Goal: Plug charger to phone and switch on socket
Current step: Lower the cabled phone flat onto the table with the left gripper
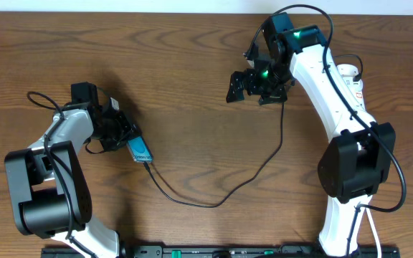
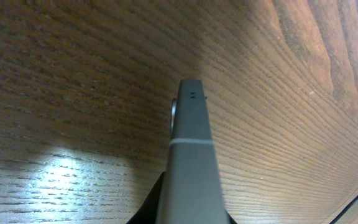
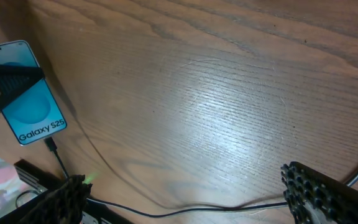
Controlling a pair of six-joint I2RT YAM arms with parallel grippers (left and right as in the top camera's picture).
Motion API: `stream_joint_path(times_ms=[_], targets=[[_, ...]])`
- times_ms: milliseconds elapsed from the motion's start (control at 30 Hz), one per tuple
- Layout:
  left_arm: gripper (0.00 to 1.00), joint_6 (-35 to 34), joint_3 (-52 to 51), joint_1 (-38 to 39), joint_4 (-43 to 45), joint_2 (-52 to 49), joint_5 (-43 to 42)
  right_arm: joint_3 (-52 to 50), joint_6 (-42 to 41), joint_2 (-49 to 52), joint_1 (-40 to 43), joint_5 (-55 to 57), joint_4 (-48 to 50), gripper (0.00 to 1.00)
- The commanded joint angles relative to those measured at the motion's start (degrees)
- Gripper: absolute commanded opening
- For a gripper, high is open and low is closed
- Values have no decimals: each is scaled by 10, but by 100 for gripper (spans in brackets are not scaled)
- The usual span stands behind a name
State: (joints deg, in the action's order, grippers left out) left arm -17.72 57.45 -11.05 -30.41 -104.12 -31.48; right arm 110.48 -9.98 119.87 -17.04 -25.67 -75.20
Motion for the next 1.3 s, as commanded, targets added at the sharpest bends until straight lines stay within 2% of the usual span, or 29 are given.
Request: stream_joint_path(times_ms=[0,1267], targets=[[7,12,-2,1,0,5,7,7,9,-10,-6,1,0,99],[12,12,-2,1,-22,5,7,7,9,-10,-11,1,2,99]])
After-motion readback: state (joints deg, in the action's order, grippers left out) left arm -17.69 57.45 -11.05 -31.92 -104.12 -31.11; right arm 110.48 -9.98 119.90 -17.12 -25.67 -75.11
